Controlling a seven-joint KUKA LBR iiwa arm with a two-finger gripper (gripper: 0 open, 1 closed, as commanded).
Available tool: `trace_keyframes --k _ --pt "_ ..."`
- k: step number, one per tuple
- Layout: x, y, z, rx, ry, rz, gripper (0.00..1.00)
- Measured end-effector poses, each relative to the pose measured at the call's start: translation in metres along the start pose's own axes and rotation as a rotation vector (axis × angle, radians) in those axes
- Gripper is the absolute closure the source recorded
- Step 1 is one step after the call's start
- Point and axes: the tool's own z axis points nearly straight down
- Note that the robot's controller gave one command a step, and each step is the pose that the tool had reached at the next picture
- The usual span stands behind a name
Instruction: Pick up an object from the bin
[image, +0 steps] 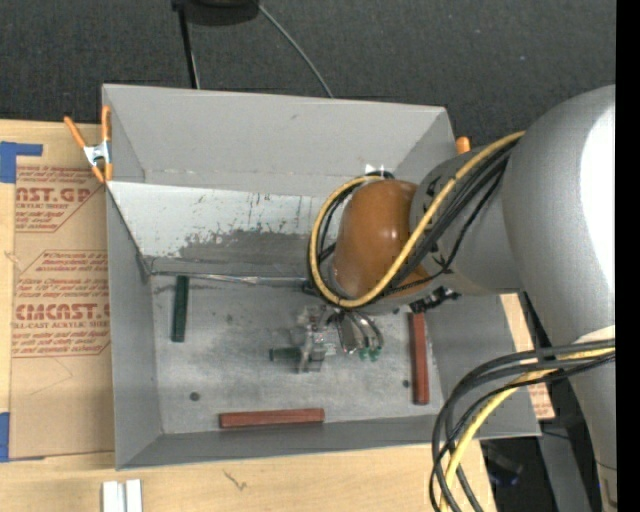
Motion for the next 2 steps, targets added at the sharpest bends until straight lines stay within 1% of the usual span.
trace_keyframes --k 1,2 --pt "0.0 0.0 0.0 0.0 0.0 0.0 1.0" --pt "-0.002 -0.015 -0.115 0.001 -0.002 -0.053 1.0"
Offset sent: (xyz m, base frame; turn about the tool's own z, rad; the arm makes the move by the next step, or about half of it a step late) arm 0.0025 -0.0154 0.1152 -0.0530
